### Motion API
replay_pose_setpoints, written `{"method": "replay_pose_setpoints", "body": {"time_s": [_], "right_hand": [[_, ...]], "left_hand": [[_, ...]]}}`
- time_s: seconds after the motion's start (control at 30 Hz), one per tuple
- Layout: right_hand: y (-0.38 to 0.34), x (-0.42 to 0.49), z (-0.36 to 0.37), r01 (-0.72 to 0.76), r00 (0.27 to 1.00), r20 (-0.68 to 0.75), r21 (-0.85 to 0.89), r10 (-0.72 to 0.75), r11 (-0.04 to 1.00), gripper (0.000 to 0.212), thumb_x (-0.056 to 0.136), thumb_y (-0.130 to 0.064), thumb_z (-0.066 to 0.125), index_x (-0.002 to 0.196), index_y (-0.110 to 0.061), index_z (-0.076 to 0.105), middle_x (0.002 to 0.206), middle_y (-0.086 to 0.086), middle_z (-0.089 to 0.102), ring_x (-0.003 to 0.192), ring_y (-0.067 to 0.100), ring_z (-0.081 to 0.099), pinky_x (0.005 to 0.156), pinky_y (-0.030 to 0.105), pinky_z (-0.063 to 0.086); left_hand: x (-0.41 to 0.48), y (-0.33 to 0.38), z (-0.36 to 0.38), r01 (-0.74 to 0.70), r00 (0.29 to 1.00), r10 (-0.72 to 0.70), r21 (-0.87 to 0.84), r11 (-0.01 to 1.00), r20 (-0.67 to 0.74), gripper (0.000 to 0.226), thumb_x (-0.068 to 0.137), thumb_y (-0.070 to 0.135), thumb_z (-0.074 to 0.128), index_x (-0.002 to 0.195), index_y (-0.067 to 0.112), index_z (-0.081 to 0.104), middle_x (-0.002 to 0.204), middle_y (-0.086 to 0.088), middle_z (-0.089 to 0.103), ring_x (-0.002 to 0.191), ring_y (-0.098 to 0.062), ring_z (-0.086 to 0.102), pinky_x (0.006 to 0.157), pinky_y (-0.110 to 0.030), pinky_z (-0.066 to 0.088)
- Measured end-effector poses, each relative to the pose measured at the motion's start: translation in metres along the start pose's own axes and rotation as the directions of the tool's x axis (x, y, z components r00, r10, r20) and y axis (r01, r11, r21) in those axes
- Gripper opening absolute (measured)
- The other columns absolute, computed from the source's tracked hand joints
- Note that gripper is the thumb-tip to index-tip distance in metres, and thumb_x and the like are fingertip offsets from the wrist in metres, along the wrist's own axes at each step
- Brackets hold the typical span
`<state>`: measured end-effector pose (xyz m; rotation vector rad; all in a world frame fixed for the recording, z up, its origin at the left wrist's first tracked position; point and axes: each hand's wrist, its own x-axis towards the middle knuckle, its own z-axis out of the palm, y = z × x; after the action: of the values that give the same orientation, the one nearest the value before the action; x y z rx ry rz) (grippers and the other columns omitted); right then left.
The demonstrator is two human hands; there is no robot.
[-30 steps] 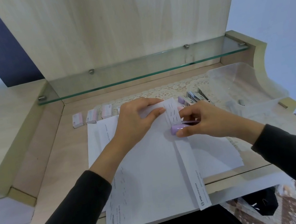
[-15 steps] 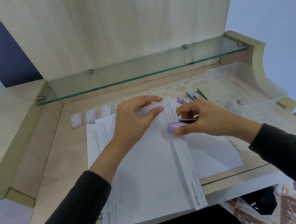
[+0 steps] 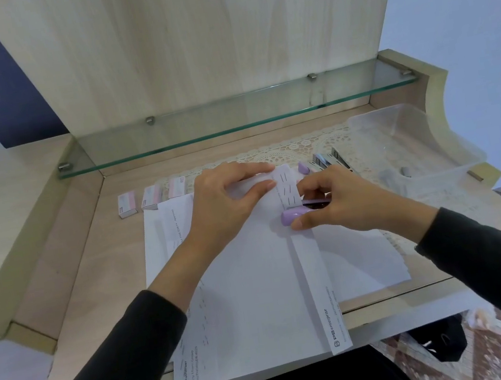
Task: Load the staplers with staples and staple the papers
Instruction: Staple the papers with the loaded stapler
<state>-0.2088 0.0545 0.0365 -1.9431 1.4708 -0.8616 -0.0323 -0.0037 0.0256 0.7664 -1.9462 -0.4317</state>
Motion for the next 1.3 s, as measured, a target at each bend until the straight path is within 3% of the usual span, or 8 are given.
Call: {"method": "replay_pose_setpoints", "body": {"time_s": [0.07, 0.2, 0.33, 0.63, 0.8, 0.97, 1.1, 1.3], "right_hand": [[0.0005, -0.0001, -0.0004, -0.008, 1.0, 0.013, 0.001, 0.008, 1.0, 0.043, 0.07, -0.015, 0.076, 0.056, -0.004, 0.037, 0.058, 0.011, 0.025, 0.056, 0.015, 0.018, 0.06, -0.003, 0.029], [0.0023, -0.0009, 0.0016, -0.004, 1.0, 0.013, -0.01, 0.004, 1.0, 0.045, 0.07, -0.017, 0.077, 0.055, -0.002, 0.036, 0.059, 0.012, 0.026, 0.056, 0.015, 0.019, 0.056, 0.001, 0.03], [0.0048, -0.0013, 0.0022, 0.004, 1.0, 0.021, -0.028, -0.003, 1.0, 0.048, 0.069, -0.02, 0.077, 0.058, 0.008, 0.039, 0.058, 0.012, 0.028, 0.054, 0.014, 0.021, 0.05, 0.011, 0.027], [0.0052, -0.0011, 0.003, 0.003, 1.0, 0.017, -0.016, -0.003, 1.0, 0.046, 0.069, -0.019, 0.077, 0.061, 0.01, 0.042, 0.059, 0.013, 0.029, 0.055, 0.014, 0.023, 0.054, 0.007, 0.031], [0.0021, -0.0011, 0.0032, -0.006, 1.0, 0.01, -0.02, 0.006, 1.0, 0.041, 0.07, -0.017, 0.077, 0.058, 0.001, 0.041, 0.057, 0.01, 0.029, 0.053, 0.012, 0.021, 0.056, 0.003, 0.032], [0.0021, 0.0003, 0.0041, -0.01, 1.0, 0.01, -0.058, 0.01, 0.998, 0.039, 0.07, -0.018, 0.076, 0.059, 0.004, 0.046, 0.058, 0.012, 0.032, 0.054, 0.014, 0.024, 0.059, 0.0, 0.029], [0.0027, -0.0001, 0.0078, -0.024, 0.999, -0.024, -0.063, 0.023, 0.998, 0.038, 0.07, -0.018, 0.076, 0.053, -0.009, 0.044, 0.053, 0.003, 0.033, 0.055, 0.021, 0.028, 0.06, 0.001, 0.026], [0.0051, -0.0051, 0.0077, -0.006, 1.0, 0.012, -0.039, 0.006, 0.999, 0.046, 0.069, -0.02, 0.077, 0.066, 0.013, 0.046, 0.062, 0.013, 0.033, 0.057, 0.018, 0.027, 0.061, 0.003, 0.03]], "left_hand": [[-0.0007, -0.0005, 0.0001, -0.003, 1.0, 0.003, 0.011, 1.0, 0.0, 0.018, 0.074, 0.023, 0.07, 0.091, 0.017, 0.073, 0.087, 0.017, 0.063, 0.08, 0.014, 0.056, 0.079, -0.011, 0.042], [-0.0016, 0.0012, -0.0001, -0.013, 1.0, 0.013, 0.016, 1.0, 0.006, 0.021, 0.074, 0.03, 0.071, 0.091, 0.019, 0.073, 0.082, 0.014, 0.065, 0.078, -0.002, 0.057, 0.079, -0.039, 0.046], [-0.0017, 0.0018, -0.0025, -0.045, 0.999, 0.045, 0.022, 0.999, 0.009, 0.027, 0.075, 0.035, 0.063, 0.093, 0.017, 0.072, 0.085, 0.015, 0.063, 0.079, -0.003, 0.057, 0.075, -0.049, 0.048], [-0.0031, -0.0003, -0.0035, -0.038, 0.999, 0.038, 0.014, 0.999, 0.002, 0.028, 0.075, 0.037, 0.063, 0.092, 0.018, 0.073, 0.084, 0.014, 0.064, 0.076, -0.001, 0.057, 0.075, -0.048, 0.048], [-0.0029, 0.0006, -0.0026, -0.042, 0.999, 0.042, 0.003, 0.999, -0.007, 0.025, 0.074, 0.034, 0.065, 0.09, 0.016, 0.073, 0.077, 0.014, 0.066, 0.073, -0.005, 0.057, 0.074, -0.049, 0.047], [-0.0037, -0.0011, -0.0021, -0.048, 0.999, 0.048, 0.015, 0.999, 0.004, 0.024, 0.075, 0.032, 0.066, 0.09, 0.016, 0.073, 0.08, 0.001, 0.072, 0.073, -0.01, 0.059, 0.073, -0.051, 0.046], [-0.0052, -0.0018, -0.0028, -0.046, 0.999, 0.045, 0.02, 0.999, 0.017, 0.023, 0.075, 0.032, 0.067, 0.091, 0.016, 0.073, 0.081, -0.001, 0.072, 0.073, -0.011, 0.06, 0.074, -0.052, 0.045], [-0.0047, -0.0022, -0.0048, -0.056, 0.998, 0.054, 0.055, 0.997, 0.03, 0.023, 0.075, 0.031, 0.068, 0.091, 0.016, 0.073, 0.082, -0.001, 0.072, 0.075, -0.009, 0.058, 0.074, -0.049, 0.045]]}}
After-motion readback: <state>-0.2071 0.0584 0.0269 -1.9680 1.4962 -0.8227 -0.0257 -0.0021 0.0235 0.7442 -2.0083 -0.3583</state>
